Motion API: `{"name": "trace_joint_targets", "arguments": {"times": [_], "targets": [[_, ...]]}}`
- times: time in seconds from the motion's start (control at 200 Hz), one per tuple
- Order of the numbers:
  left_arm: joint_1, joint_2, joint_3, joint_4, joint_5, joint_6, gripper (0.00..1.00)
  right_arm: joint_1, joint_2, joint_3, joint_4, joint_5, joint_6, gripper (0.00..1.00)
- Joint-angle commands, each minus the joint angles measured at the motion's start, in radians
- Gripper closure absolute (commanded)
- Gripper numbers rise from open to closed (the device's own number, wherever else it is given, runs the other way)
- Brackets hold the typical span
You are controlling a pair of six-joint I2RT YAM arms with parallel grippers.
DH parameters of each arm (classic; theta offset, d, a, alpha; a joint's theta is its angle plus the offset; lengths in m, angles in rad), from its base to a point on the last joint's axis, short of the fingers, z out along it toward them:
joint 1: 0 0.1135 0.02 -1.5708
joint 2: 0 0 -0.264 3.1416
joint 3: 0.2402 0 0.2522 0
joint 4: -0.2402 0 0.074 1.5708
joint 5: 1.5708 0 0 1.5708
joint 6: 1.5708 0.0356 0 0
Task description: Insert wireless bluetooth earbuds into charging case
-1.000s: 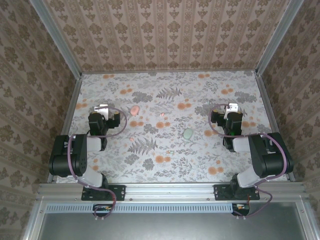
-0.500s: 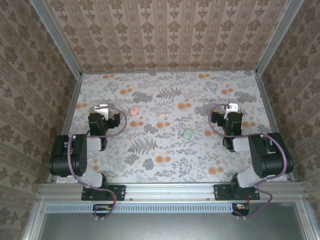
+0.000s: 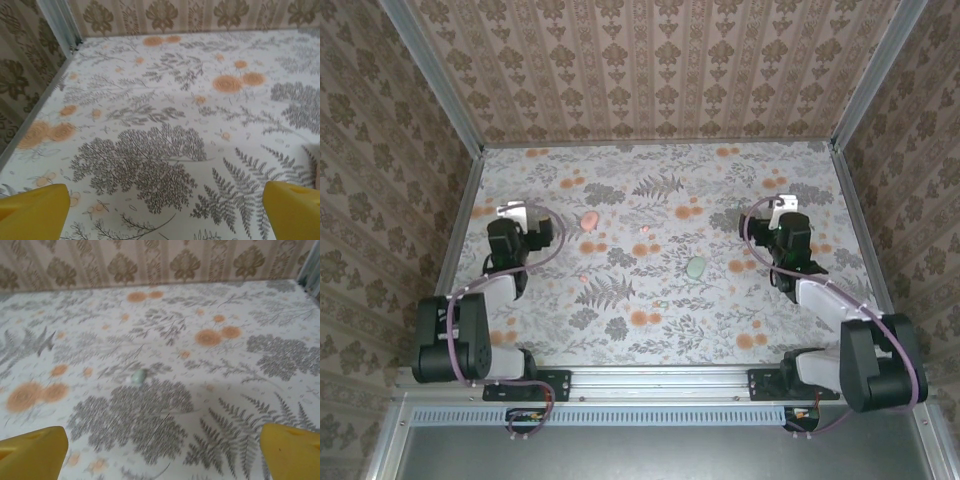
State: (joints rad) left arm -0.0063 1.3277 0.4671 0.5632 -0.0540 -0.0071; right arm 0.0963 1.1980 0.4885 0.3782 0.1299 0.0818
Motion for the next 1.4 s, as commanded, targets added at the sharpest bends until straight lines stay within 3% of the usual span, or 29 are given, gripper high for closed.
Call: {"name": "trace_joint_targets", "arguments": {"times": [0.0, 0.14, 0.27, 0.445, 0.63, 0.8, 0.965, 1.395], "targets": [[-0.012, -0.095, 0.056, -0.197, -0.059, -0.078, 0.0, 0.053, -0.071, 0.059, -0.245, 0.013, 0.013, 0.0], [-0.098, -0.115, 0.166, -0.418, -0.045, -0.078, 0.0, 0.094, -0.101, 0.128, -0.427, 0.006, 0.1, 0.0], [-0.316, -0.078, 0.235, -0.53, -0.097, -0.077, 0.01, 0.143, -0.087, 0.19, -0.546, 0.002, 0.172, 0.0], [-0.639, 0.069, 0.326, -0.543, -0.131, -0.109, 0.02, 0.207, -0.051, 0.258, -0.633, -0.009, 0.265, 0.0], [-0.868, 0.24, 0.467, -0.573, -0.078, -0.136, 0.03, 0.255, -0.001, 0.283, -0.655, -0.048, 0.329, 0.0], [-0.955, 0.393, 0.546, -0.565, 0.044, -0.178, 0.08, 0.257, 0.016, 0.287, -0.724, -0.046, 0.388, 0.0], [-0.986, 0.482, 0.609, -0.565, 0.132, -0.192, 0.11, 0.255, -0.016, 0.248, -0.755, -0.034, 0.408, 0.0], [-1.028, 0.596, 0.707, -0.624, 0.115, -0.212, 0.17, 0.245, 0.008, 0.251, -0.766, -0.043, 0.44, 0.0]]}}
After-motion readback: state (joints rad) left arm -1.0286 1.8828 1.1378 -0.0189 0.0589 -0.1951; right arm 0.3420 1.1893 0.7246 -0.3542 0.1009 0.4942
